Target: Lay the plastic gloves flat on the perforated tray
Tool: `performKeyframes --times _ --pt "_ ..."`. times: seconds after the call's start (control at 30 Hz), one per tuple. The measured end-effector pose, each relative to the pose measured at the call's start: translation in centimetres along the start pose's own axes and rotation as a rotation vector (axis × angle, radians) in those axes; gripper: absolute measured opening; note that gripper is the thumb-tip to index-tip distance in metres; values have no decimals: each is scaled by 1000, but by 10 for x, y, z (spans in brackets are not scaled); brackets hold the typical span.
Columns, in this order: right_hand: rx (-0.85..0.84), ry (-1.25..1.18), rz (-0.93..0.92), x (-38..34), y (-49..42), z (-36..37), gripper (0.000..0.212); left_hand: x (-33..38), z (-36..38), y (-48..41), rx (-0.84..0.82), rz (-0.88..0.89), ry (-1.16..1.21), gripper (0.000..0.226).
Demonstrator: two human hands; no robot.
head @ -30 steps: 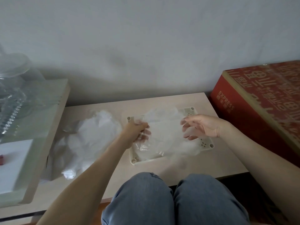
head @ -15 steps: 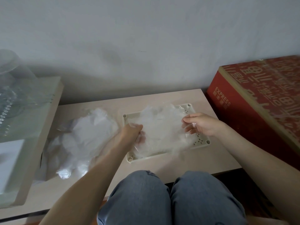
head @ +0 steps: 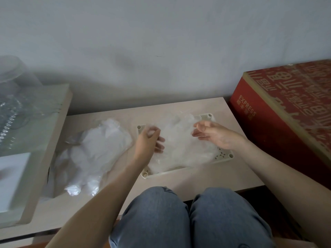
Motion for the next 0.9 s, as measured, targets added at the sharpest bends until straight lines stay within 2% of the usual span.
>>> performKeyframes --times 0.03,0.1,0.23,0.4,0.47,0.6,0.67,0.77,0.9 --pt "-30 -44 9 1 -1 2 92 5 1 2 -21 36 21 5" --pt "-76 -164 21 3 -2 5 102 15 5 6 -58 79 68 6" --pt "-142 -395 31 3 -4 16 104 45 24 15 -161 137 164 15" --pt "-284 -534 18 -2 -3 38 110 84 53 19 -403 161 466 10" --pt "-316 -592 -29 -6 -1 43 109 92 60 18 -435 153 557 10" --pt "-321 -782 -48 -9 3 42 101 81 57 8 -401 117 653 6" --pt "-281 -781 -49 -6 5 37 95 65 48 1 -332 76 622 8" --pt "-229 -798 -40 2 5 28 68 43 32 -4 -177 7 465 16" --pt "-228 -780 -18 6 7 23 60 25 16 -4 -30 -50 181 12"
Point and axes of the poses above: each hand's wrist, its own y-axis away from the middle knuckle, its own z-axis out of the palm, x = y × z, the point moved 2 cm from there along -y, towards the middle knuckle, and after that the axes turned 3 degrees about -z, right-handed, at the moved point
